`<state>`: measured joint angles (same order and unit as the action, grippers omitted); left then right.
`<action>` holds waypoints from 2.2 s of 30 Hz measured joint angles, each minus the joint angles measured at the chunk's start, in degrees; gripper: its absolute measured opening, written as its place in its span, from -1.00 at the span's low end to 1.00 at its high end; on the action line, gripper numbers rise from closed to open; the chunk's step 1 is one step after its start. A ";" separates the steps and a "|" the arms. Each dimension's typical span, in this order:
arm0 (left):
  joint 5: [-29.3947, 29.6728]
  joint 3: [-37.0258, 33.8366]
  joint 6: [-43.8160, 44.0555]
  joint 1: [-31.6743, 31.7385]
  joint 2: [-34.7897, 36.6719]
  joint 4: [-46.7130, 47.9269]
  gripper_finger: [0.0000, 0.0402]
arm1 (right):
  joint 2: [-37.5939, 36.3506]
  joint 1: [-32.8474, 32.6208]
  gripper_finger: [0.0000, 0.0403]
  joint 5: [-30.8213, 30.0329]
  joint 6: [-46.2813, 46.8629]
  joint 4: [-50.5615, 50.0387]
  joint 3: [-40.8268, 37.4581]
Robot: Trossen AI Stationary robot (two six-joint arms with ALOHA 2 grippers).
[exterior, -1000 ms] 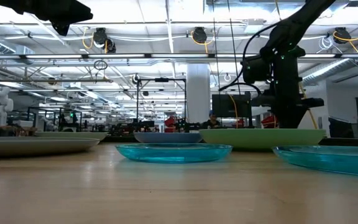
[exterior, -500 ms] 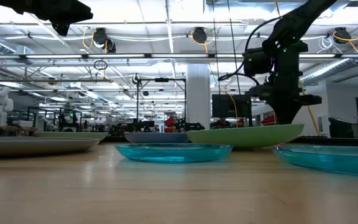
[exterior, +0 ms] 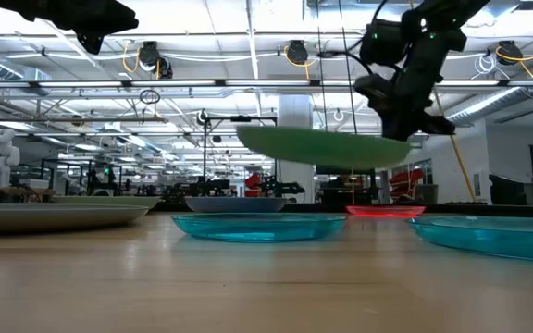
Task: Stack plastic plates
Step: Stack green plate on top of the gray plate
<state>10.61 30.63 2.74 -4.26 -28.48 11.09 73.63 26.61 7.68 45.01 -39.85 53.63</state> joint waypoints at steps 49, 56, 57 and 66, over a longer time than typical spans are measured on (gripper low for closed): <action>-1.63 -0.02 -0.04 -7.46 6.44 -6.12 -0.57 | 56.62 -13.54 -0.99 -2.23 -7.50 12.87 58.14; -1.62 -0.02 -0.12 -7.44 6.44 -5.33 -0.57 | 57.56 -15.00 -0.98 -6.41 -7.99 11.93 59.47; -1.60 -0.02 -0.33 -7.44 6.44 -5.31 -0.57 | 57.54 -15.15 -0.98 -6.49 -7.98 11.87 59.47; -1.59 -0.02 -0.72 -7.44 6.44 -5.24 -0.57 | 57.52 -15.85 -0.97 -9.14 -7.98 12.15 59.47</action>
<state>9.02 30.61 2.02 -11.70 -22.04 5.85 131.15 10.76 -1.45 37.04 -27.70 113.10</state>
